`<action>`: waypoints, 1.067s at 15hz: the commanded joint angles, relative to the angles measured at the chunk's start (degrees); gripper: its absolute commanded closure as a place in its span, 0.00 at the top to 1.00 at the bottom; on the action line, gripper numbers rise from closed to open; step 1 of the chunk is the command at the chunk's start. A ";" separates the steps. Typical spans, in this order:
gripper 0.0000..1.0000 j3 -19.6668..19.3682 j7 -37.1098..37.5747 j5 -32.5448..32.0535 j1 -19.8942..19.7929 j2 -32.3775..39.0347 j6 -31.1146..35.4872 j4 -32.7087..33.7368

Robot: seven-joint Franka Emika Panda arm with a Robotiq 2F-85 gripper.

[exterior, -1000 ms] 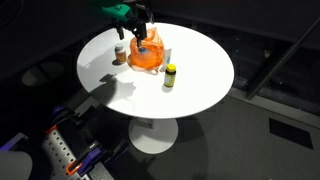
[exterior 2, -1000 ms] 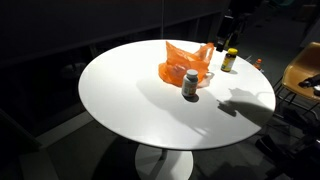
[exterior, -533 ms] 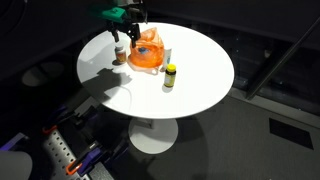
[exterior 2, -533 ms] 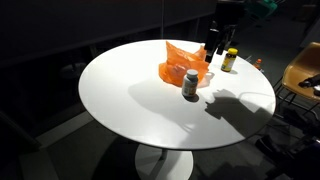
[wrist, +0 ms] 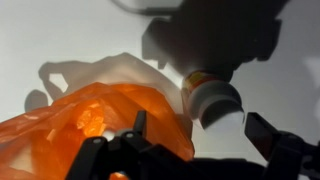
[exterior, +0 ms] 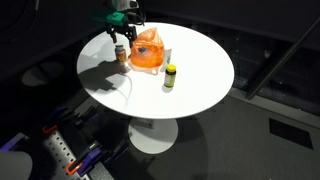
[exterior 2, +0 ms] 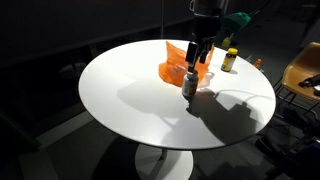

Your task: Pick up the white container on the left and put it in the orange plastic bag.

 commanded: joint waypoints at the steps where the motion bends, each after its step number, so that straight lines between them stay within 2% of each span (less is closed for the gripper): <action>1: 1.00 0.01 3.59 -2.65 1.90 3.89 -2.50 5.13; 6: 1.00 -0.48 6.40 -4.67 4.39 6.79 -5.25 8.40; 7: 0.97 -0.59 6.99 -5.02 4.74 7.02 -5.95 8.88; 8: 0.86 -0.74 7.58 -5.57 5.10 7.14 -6.71 9.21; 10: 0.79 -0.93 8.51 -6.36 5.56 7.23 -8.12 9.84; 11: 0.61 -0.98 9.02 -6.75 5.71 7.21 -8.77 10.06; 12: 0.52 -1.03 9.44 -7.05 5.81 7.08 -9.22 10.14; 14: 0.34 -1.10 10.17 -7.59 5.88 6.62 -10.19 10.24; 16: 0.23 -1.10 10.34 -7.71 5.75 6.06 -10.93 10.66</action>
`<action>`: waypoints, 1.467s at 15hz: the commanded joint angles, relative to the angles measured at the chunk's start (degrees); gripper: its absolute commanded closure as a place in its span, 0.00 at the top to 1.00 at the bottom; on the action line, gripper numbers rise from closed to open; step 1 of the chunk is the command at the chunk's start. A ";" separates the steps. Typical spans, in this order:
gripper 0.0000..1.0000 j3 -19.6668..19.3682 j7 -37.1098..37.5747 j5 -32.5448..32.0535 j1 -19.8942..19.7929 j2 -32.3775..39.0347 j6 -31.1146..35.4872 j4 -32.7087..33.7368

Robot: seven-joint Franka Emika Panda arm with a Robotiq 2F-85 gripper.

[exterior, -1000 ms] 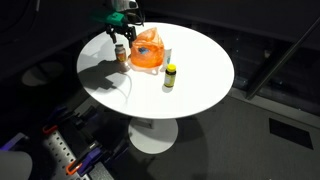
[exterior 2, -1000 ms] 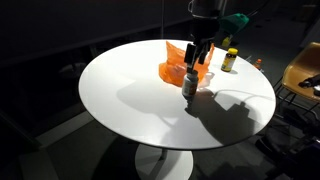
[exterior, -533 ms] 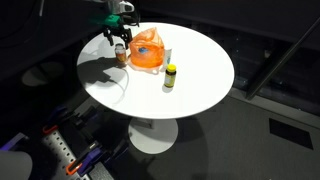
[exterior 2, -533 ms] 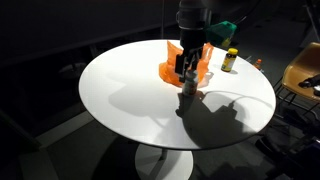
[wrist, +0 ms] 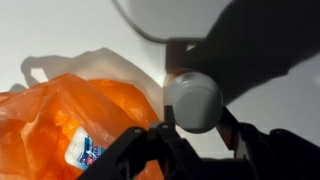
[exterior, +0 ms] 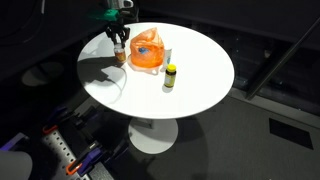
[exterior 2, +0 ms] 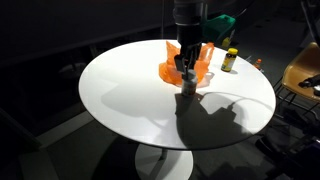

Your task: Pick up the white container on the left and put it in the orange plastic bag.

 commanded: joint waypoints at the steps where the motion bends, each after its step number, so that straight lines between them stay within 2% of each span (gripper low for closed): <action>1: 0.23 -0.77 2.36 -1.88 0.49 -0.55 -2.50 1.10; 2: 0.19 -0.84 2.52 -1.87 0.32 -0.85 -2.48 0.98; 9: 0.19 -0.89 0.13 0.76 -3.30 -5.38 -2.47 0.70; 16: 0.19 -0.46 -3.67 7.62 -9.04 -10.73 -3.19 2.54; 22: 0.19 -1.87 -3.20 8.74 -11.85 -8.94 -2.83 6.67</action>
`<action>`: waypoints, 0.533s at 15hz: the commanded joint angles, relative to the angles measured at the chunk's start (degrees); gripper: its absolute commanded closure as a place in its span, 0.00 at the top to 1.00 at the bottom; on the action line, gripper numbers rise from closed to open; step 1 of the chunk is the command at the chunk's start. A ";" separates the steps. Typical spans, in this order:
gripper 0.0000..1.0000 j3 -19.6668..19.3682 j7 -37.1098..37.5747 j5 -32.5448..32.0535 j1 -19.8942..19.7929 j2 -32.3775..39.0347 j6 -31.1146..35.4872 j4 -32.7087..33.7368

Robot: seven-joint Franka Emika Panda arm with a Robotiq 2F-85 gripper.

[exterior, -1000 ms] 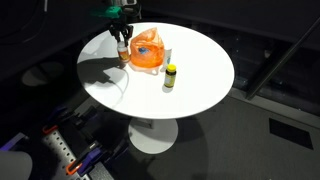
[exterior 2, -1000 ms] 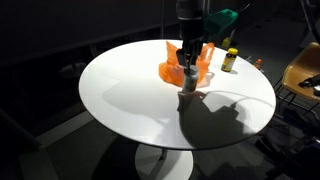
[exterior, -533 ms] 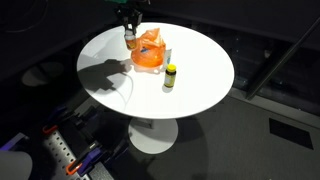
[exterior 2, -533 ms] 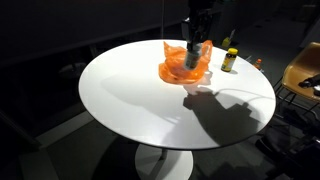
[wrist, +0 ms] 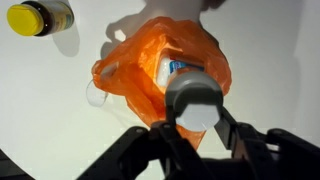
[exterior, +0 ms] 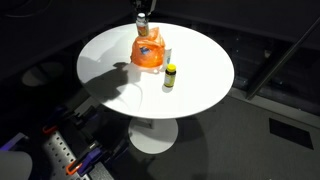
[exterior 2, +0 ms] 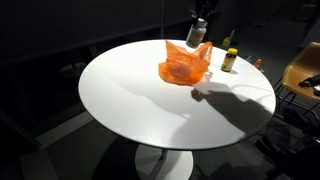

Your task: Pick up the white container on the left and put it in the orange plastic bag.

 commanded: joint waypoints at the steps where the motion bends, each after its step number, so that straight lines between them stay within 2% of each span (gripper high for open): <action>1: 0.19 -0.44 -1.32 1.37 -1.67 2.30 -1.66 3.90; 8: 0.19 -0.39 -4.67 3.75 -4.62 9.56 -2.16 9.56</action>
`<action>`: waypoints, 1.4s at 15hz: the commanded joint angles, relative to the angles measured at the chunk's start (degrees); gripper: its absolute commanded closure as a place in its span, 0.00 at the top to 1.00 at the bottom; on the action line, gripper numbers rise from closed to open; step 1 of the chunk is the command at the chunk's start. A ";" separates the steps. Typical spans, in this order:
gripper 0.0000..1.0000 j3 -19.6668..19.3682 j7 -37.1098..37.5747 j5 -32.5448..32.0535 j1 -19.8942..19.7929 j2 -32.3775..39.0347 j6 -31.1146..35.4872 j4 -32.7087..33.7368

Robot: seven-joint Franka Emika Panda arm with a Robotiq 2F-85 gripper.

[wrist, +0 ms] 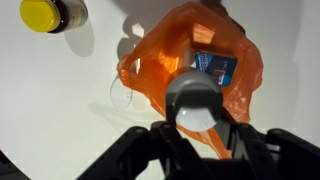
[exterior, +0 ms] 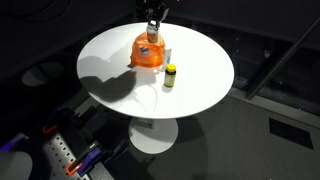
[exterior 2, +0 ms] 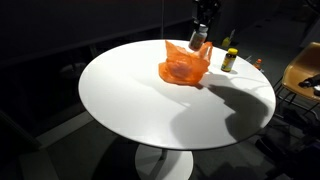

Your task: Pick up the white container on the left and put it in the orange plastic bag.

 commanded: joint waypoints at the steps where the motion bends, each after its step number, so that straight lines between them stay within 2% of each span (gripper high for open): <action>1: 0.19 0.41 -3.26 2.18 -1.42 4.98 -2.36 5.91; 10: 0.19 0.23 -4.75 1.90 -1.73 14.29 -6.90 14.70; 20: 0.19 -0.57 -3.64 0.97 -1.16 18.79 -12.43 19.43; 21: 0.22 -0.57 -3.72 0.93 -1.14 18.85 -12.87 19.55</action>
